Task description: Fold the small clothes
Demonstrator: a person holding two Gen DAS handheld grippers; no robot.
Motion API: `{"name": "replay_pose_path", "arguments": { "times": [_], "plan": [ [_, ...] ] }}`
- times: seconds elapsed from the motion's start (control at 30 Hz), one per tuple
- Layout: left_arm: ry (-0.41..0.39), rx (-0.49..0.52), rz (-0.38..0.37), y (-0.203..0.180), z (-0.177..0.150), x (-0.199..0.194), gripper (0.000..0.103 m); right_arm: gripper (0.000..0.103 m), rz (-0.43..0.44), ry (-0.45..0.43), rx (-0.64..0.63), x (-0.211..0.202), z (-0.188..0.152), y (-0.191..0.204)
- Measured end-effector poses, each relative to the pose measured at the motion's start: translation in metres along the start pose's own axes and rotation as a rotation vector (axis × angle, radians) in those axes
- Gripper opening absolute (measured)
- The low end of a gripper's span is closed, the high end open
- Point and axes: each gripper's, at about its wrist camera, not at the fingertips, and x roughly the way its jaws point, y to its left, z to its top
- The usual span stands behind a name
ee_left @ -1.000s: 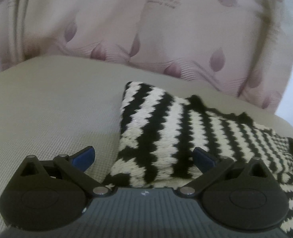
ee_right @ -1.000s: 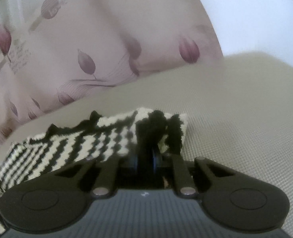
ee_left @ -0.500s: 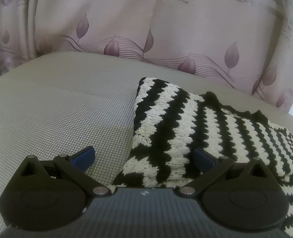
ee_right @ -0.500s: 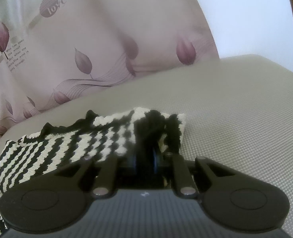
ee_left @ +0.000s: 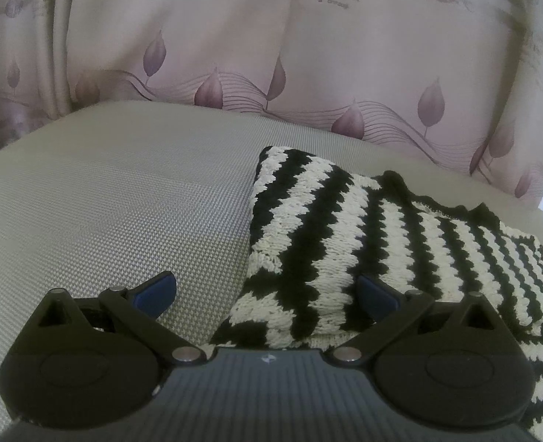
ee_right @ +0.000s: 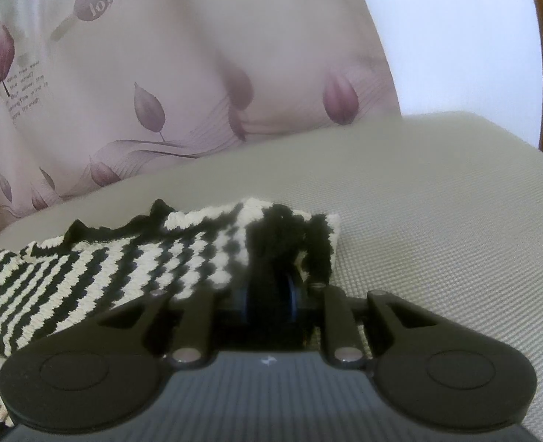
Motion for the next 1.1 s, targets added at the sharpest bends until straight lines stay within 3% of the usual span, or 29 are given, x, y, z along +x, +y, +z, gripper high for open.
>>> {"name": "replay_pose_path", "arguments": {
  "times": [0.4,0.47,0.6,0.73,0.83,0.9,1.1],
  "plan": [
    [-0.008,0.039,0.020,-0.003,-0.002,-0.003,0.103,0.030,-0.041,0.034,-0.026,-0.015,0.005,0.006],
    [-0.010,0.040,0.017,-0.003,-0.002,-0.004,0.103,0.030,-0.028,-0.048,-0.033,-0.037,0.000,0.009],
    [-0.016,0.045,0.008,-0.001,-0.002,-0.006,0.103,0.030,0.050,-0.151,-0.014,-0.092,-0.031,0.006],
    [-0.025,0.051,0.002,-0.001,-0.003,-0.009,0.103,0.033,0.064,-0.172,0.017,-0.144,-0.074,-0.006],
    [-0.028,0.065,0.008,-0.002,-0.004,-0.011,0.103,0.047,0.043,-0.185,0.016,-0.179,-0.105,-0.014],
    [-0.037,0.089,0.011,-0.003,-0.005,-0.015,0.103,0.064,0.024,-0.201,0.028,-0.200,-0.124,-0.020],
    [-0.045,0.172,0.006,-0.004,-0.013,-0.058,0.103,0.064,-0.003,-0.211,0.034,-0.247,-0.159,-0.034]
  ]
}}
